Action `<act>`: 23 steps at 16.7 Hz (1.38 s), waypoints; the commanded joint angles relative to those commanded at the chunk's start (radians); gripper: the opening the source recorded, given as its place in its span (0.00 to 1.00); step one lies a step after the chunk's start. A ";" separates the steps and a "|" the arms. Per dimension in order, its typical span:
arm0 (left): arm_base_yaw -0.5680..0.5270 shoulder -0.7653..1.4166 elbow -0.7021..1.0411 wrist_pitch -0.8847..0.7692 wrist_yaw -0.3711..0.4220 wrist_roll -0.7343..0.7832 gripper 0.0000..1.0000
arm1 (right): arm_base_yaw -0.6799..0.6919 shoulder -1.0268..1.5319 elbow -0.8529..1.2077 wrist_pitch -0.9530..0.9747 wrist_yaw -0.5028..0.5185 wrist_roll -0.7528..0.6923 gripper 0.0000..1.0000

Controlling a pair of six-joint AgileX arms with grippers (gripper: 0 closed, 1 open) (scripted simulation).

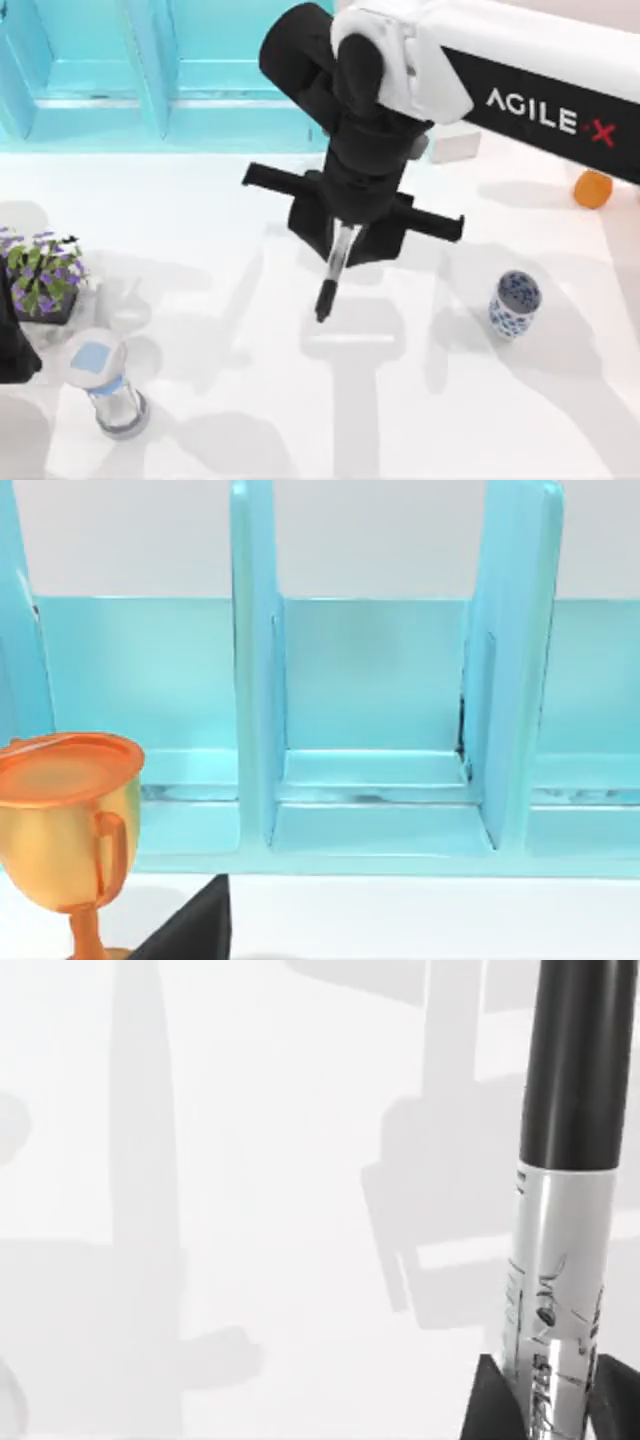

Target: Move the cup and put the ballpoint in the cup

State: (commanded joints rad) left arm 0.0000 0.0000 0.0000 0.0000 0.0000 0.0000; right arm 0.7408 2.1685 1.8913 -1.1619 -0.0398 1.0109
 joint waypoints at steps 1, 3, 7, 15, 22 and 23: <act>0.000 0.000 0.000 0.000 0.000 0.000 1.00 | 0.008 -0.023 -0.019 -0.005 0.001 0.009 0.00; 0.000 0.000 0.000 0.000 0.000 0.000 1.00 | 0.014 -0.036 -0.030 -0.009 0.001 0.015 0.00; 0.000 0.000 0.000 0.000 0.000 0.000 1.00 | 0.008 -0.033 -0.027 -0.007 0.000 0.014 0.00; 0.000 0.000 0.000 0.000 0.000 0.000 1.00 | 0.033 -0.109 -0.279 0.357 0.230 -0.109 0.00; 0.000 0.000 0.000 0.000 0.000 0.000 1.00 | 0.101 -0.256 -0.734 1.199 0.683 -0.387 0.00; 0.000 0.000 0.000 0.000 0.000 0.000 1.00 | 0.111 -0.289 -0.800 1.334 0.749 -0.429 0.00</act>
State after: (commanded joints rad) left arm 0.0000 0.0000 0.0000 0.0000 0.0000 0.0000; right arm 0.8517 1.8798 1.0912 0.1718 0.7093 0.5819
